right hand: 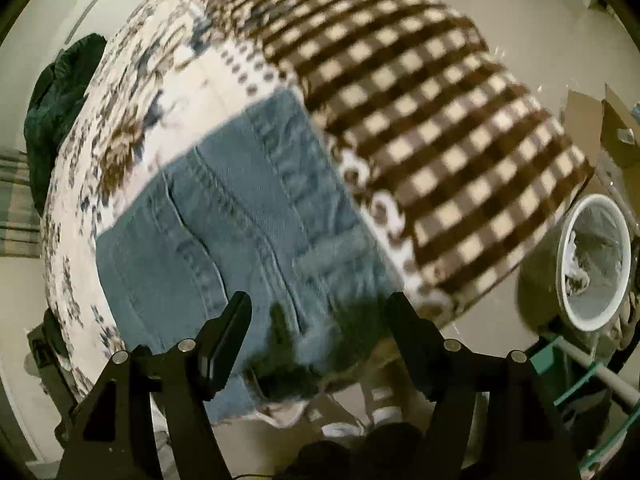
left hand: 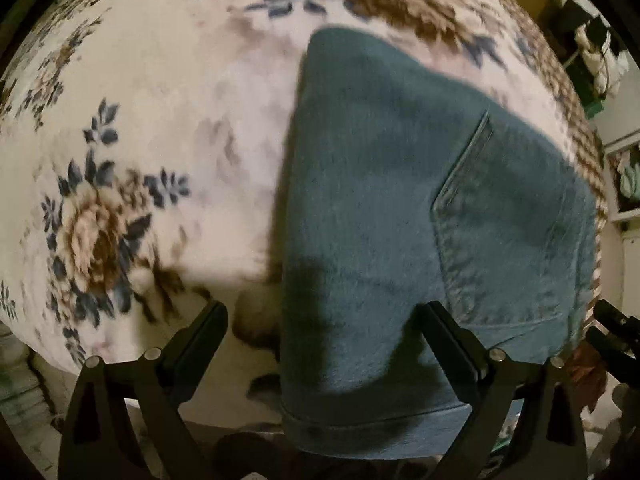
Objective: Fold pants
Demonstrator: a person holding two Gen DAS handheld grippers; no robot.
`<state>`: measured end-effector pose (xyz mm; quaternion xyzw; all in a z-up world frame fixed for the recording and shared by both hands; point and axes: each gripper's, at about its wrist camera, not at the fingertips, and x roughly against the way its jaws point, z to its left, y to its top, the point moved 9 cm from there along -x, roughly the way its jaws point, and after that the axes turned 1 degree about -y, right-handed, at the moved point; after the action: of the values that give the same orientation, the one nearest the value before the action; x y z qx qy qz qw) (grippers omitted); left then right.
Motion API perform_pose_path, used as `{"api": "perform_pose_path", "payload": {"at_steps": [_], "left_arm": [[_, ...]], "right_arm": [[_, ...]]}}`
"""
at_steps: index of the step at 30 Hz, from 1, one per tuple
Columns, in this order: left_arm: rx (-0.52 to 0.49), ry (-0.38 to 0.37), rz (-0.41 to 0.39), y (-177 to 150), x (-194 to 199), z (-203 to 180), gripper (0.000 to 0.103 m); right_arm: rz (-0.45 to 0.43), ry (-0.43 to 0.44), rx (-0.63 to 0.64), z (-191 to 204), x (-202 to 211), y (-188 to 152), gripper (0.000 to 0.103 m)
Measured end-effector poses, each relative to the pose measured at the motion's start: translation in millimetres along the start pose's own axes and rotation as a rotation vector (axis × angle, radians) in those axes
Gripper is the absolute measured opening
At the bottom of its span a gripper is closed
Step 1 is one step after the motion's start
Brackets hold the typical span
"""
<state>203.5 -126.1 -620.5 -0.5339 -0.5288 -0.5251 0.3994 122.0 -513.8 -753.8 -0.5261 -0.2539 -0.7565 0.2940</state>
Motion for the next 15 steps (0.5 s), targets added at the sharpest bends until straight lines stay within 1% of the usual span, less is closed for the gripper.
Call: {"api": "perform_pose_path", "payload": {"at_steps": [4,6,11,14,15], "left_arm": [[-0.008,-0.005,-0.008,-5.0,-6.6,1.6,0.1],[-0.005,-0.007,-0.011,-5.1,-7.9,0.7,0.1],[-0.004,-0.008,-0.015,-6.8,-9.9,-3.8,0.1],[0.02,-0.027,-0.003,-9.8,-11.9,-2.8,0.1],[0.028,-0.035,0.003,-10.2,-12.7,-0.7,0.1]], "right_arm": [[0.043,-0.046,0.002,-9.5,-22.2,-18.6,0.073],[0.044,-0.051,0.013,-11.6,-31.9,-21.9,0.078],[0.048,-0.047,0.008,-18.1,-41.3,-23.7,0.086],[0.066,-0.053,-0.004,-24.8,-48.7,-23.1,0.094],[0.073,-0.046,-0.015,-25.8,-50.2,-21.1,0.094]]}}
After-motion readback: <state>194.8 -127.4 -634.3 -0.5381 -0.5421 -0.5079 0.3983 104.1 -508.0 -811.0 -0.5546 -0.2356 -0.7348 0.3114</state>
